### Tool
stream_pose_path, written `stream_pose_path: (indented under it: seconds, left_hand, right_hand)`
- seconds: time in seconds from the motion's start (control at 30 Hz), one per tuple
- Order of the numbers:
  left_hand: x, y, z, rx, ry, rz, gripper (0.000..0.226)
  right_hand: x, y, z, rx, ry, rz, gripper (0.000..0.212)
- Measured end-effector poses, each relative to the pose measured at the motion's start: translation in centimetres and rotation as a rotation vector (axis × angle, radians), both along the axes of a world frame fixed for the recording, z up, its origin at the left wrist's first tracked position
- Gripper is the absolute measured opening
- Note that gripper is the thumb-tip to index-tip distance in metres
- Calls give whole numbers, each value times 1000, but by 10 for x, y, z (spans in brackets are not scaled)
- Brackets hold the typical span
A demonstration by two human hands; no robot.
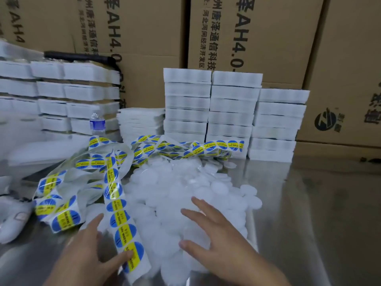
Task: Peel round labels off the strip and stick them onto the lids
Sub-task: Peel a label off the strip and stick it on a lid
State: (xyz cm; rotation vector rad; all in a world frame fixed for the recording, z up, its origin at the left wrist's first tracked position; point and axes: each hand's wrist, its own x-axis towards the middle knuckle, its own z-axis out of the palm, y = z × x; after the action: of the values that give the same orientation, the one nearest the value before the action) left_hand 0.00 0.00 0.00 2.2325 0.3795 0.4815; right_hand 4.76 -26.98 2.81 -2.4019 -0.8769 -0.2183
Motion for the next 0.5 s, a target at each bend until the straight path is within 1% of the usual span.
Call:
stream_pose_path:
  seconds: [0.03, 0.07, 0.1, 0.17, 0.27, 0.4, 0.47, 0.5]
  left_hand:
    - [4, -6, -10, 1, -1, 8, 115]
    - [7, -12, -20, -22, -14, -2, 104]
    - [8, -15, -25, -67, -31, 1, 96]
    - [14, -11, -32, -124, -91, 62, 91]
    - [16, -14, -34, -190, -97, 46, 91]
    - [17, -17, -25, -254, -142, 36, 79]
    - [17, -18, -20, -256, -193, 65, 80]
    - [16, -18, -16, -241, -262, 74, 81]
  right_hand:
    - [13, 14, 1, -141, -16, 33, 58]
    - [27, 20, -6, -226, -46, 32, 61]
    - [36, 31, -10, -251, -67, -2, 63]
    - [47, 36, -19, -320, -86, -24, 63]
    - [53, 31, -26, -295, -113, -27, 63]
    - [53, 27, -20, -271, -138, -25, 62]
    - [51, 27, -20, -268, -152, -19, 59]
    - [50, 27, -20, -260, -163, -13, 58]
